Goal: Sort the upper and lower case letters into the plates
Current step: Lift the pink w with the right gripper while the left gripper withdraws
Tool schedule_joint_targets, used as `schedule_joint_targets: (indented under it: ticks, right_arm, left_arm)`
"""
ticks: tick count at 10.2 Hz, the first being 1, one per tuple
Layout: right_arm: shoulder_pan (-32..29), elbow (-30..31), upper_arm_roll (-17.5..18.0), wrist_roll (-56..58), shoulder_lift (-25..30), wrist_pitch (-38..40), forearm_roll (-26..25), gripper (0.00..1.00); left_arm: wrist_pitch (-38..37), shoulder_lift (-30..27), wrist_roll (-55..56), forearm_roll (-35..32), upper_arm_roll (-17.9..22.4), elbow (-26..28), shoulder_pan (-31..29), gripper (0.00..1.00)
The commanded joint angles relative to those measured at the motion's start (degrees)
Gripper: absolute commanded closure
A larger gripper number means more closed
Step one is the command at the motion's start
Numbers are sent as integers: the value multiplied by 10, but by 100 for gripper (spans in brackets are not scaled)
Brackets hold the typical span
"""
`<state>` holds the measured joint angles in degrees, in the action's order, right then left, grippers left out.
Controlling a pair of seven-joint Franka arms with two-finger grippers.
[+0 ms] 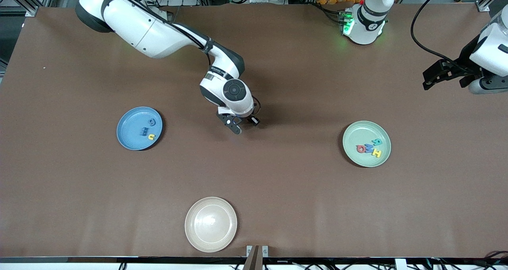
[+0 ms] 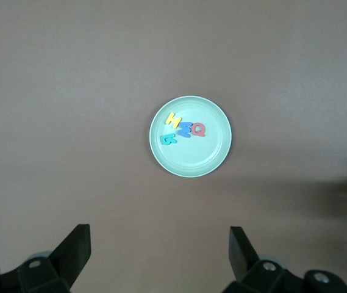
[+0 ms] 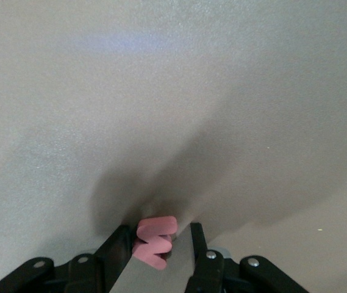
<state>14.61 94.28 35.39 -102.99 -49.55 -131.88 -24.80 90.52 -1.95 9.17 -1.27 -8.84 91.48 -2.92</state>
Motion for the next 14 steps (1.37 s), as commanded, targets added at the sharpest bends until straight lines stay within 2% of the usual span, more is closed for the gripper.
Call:
schedule_joint_targets:
  ticks: [1, 7, 10, 12, 14]
  right_arm:
    - [-6, 21, 0, -12, -1, -14, -16, 58]
    - [-6, 23, -1, -12, -2, -28, -21, 77]
    - [-10, 22, -1, -10, 1, -25, -23, 86]
    - [-14, 20, 2, 2, 10, -20, -23, 100]
    - [-37, 17, 22, 23, 20, -1, -22, 100]
  left_arm:
    - [-3, -7, 25, 31, 6, 7, 6, 0]
    - [0, -16, 39, 34, 17, -19, 32, 0]
    - [-3, 10, 40, 29, 13, -29, 30, 0]
    - [-3, 10, 38, 31, 18, -35, 29, 0]
    - [-6, 6, 38, 32, 16, -36, 27, 0]
